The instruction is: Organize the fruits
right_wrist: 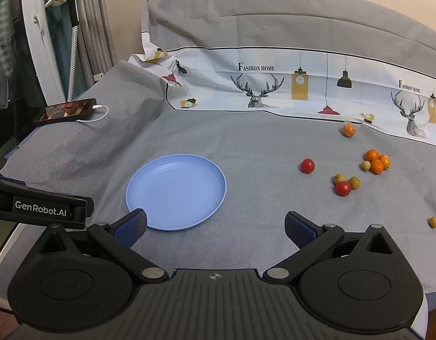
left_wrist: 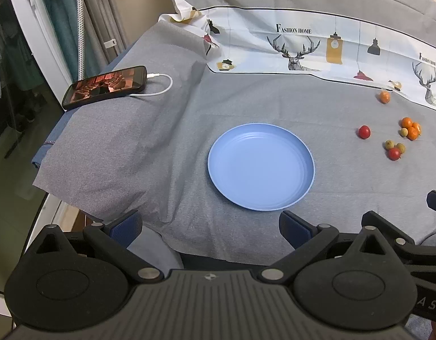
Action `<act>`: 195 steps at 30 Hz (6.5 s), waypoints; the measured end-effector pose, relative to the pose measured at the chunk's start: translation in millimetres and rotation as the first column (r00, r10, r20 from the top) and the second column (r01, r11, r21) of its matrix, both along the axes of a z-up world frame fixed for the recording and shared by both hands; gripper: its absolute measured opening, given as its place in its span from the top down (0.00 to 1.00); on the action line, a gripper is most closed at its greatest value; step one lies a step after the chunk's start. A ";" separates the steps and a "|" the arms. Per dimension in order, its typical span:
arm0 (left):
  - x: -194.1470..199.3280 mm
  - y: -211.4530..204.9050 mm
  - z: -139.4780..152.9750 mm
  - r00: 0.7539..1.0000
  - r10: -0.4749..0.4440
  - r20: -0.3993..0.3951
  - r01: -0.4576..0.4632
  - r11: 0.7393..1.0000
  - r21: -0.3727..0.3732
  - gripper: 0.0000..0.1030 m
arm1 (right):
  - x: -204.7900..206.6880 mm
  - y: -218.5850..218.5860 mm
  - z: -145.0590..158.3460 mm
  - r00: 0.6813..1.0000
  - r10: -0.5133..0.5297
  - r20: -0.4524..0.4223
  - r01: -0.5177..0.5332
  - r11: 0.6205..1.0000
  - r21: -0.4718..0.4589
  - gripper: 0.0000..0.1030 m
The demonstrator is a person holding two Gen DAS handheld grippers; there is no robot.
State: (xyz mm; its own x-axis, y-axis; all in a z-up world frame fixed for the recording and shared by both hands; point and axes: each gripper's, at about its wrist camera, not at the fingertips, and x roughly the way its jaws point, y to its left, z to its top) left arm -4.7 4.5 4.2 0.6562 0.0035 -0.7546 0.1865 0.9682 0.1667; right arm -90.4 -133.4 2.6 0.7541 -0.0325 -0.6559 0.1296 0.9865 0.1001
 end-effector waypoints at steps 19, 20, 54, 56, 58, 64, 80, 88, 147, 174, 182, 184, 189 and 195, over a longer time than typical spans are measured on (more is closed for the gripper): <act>22.8 -42.0 -8.4 0.993 -0.071 -0.091 0.070 0.998 -0.007 0.00 | 7.8 -66.9 -32.4 0.967 -0.255 -0.006 0.255 0.966 0.052 0.00; 26.2 -48.4 -9.9 0.991 -0.084 -0.100 0.083 0.996 -0.008 0.00 | 7.5 -79.0 -37.7 0.954 -0.300 -0.009 0.300 0.952 0.057 0.00; 249.1 -362.7 -197.9 0.893 -0.231 -0.386 0.250 0.968 0.000 0.01 | 36.8 -403.0 -200.3 0.291 -0.950 -0.112 0.945 0.304 -0.120 0.01; 250.7 -358.8 -194.0 0.896 -0.217 -0.387 0.220 0.975 -0.037 0.19 | 35.4 -402.7 -197.2 0.292 -0.950 -0.114 0.946 0.304 -0.109 0.04; 247.8 -359.5 -184.1 0.895 -0.238 -0.376 0.229 0.971 -0.070 0.57 | 30.5 -398.2 -188.5 0.288 -0.955 -0.071 0.951 0.294 -0.092 0.44; 240.7 -360.3 -171.8 0.888 -0.274 -0.368 0.261 0.962 -0.085 0.68 | 31.4 -393.0 -182.8 0.362 -0.932 -0.028 0.932 0.362 -0.020 0.71; 142.9 -202.9 -40.4 0.940 -0.184 -0.286 0.160 0.981 -0.107 0.68 | 40.9 -317.1 -124.1 0.686 -0.721 0.095 0.714 0.693 0.099 0.71; 79.6 -89.8 -4.2 0.965 -0.101 -0.244 0.085 0.994 -0.072 0.68 | -10.5 -194.3 -50.5 0.877 -0.462 0.136 0.416 0.868 0.270 0.71; 16.9 26.3 -6.4 0.986 -0.058 -0.153 0.018 0.969 -0.247 0.68 | -20.0 -4.7 -7.3 0.999 0.036 0.023 -0.037 0.996 0.087 0.71; 170.1 -17.4 -79.1 0.971 -0.041 -0.237 0.006 0.989 -0.146 0.68 | 132.9 -5.4 -79.6 0.988 0.111 -0.106 -0.105 0.992 0.063 0.71; 193.2 -25.1 -94.3 0.985 -0.066 -0.159 0.053 0.995 -0.089 0.35 | 170.5 1.5 -98.3 0.976 0.172 -0.133 -0.170 0.985 0.027 0.71; 189.4 -22.6 -84.0 0.993 -0.061 -0.097 0.052 0.994 -0.095 0.03 | 179.1 1.6 -97.5 0.974 0.186 -0.128 -0.184 0.983 0.028 0.64; 165.5 -12.3 -59.0 0.996 -0.076 -0.057 0.070 0.992 -0.100 0.00 | 170.2 -3.3 -77.8 0.982 0.159 -0.104 -0.160 0.987 0.001 0.19; 117.5 12.2 -47.4 0.993 -0.024 -0.120 0.010 0.994 -0.113 0.00 | 115.2 -5.2 -52.8 0.980 0.129 -0.149 -0.120 0.991 0.065 0.05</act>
